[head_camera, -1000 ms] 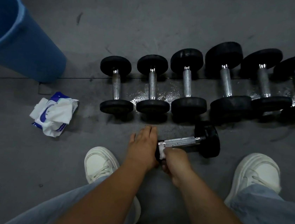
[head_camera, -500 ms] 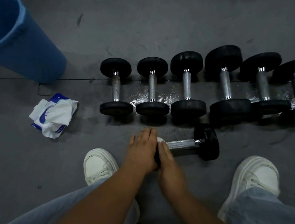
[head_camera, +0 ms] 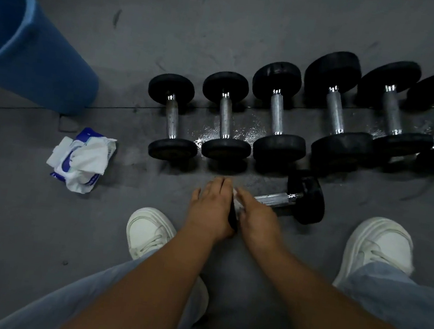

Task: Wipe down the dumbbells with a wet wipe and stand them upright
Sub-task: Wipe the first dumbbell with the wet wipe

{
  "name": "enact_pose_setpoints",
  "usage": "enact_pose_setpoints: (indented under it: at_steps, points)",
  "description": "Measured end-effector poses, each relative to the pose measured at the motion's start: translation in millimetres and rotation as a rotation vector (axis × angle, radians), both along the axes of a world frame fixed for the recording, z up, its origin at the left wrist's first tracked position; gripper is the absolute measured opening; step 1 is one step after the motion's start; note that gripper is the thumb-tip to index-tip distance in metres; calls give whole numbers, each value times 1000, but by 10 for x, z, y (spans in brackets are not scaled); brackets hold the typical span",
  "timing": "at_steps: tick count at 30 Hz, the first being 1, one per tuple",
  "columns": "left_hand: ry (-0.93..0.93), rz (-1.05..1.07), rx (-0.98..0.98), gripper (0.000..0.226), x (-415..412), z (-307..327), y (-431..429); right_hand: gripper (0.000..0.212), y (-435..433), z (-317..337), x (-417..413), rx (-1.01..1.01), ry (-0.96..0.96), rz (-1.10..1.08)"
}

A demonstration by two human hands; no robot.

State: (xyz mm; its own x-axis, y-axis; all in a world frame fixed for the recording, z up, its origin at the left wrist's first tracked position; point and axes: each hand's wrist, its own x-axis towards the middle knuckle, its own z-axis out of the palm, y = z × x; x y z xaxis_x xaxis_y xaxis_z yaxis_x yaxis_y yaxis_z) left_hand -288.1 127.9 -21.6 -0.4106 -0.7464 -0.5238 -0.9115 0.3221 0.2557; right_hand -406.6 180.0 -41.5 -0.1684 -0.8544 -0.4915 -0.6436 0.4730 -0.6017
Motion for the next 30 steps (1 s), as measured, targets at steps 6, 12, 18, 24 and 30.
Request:
enact_pose_setpoints:
  at_steps: [6,12,18,24,30]
  points:
    - [-30,-19,14,117,4,1,-73,15,240,53,268,209,-868,-1260]
    - [-40,-23,-3,117,-2,6,-37,34,-37,-31,146,424,-1113,-1390]
    - [-31,-22,6,114,-6,8,-46,25,48,-137,203,358,-930,-1199]
    - [-32,-12,9,108,-10,17,-37,11,19,-165,244,336,-784,-1131]
    - [-8,10,8,102,-14,10,-33,21,-149,-121,255,287,-748,-1220]
